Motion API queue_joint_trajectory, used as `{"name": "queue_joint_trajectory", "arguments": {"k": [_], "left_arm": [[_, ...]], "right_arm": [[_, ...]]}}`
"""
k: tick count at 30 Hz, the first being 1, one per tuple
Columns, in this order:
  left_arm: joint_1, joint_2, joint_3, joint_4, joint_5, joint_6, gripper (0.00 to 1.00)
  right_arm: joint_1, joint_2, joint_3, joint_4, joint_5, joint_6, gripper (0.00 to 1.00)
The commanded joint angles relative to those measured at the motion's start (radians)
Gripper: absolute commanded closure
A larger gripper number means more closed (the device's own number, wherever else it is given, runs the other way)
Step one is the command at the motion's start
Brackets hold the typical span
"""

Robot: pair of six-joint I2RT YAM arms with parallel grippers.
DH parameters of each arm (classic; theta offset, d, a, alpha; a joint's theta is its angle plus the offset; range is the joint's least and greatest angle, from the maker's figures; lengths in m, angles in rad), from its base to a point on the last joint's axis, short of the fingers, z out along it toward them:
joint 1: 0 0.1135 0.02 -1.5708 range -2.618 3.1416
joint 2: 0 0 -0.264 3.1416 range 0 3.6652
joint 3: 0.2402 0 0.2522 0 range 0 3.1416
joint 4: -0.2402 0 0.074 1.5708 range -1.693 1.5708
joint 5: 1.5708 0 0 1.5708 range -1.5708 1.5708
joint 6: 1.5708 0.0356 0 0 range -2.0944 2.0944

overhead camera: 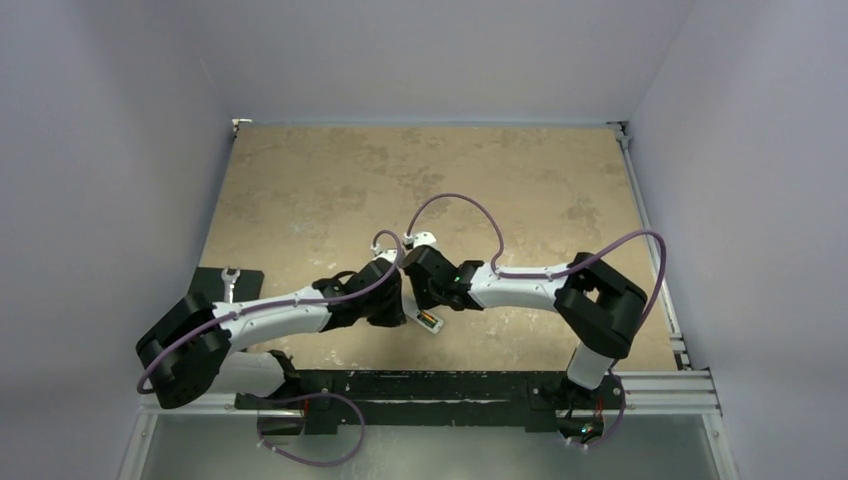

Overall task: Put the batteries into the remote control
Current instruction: Adjust the remote control at the center of the board.

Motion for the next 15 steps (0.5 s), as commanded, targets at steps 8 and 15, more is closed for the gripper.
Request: {"name": "queue_joint_trajectory", "arguments": {"k": [8,15], "left_arm": [[-0.003,-0.112,-0.021,-0.068,-0.065,-0.020,1.00],[-0.003,-0.149,-0.020,-0.085,-0.070,-0.015,0.99]], "right_arm": [[-0.003,-0.046,0.093,-0.072,0.110,-0.080,0.84],[-0.044,-0.115,0.082,-0.124,0.156,-0.149,0.64]]}}
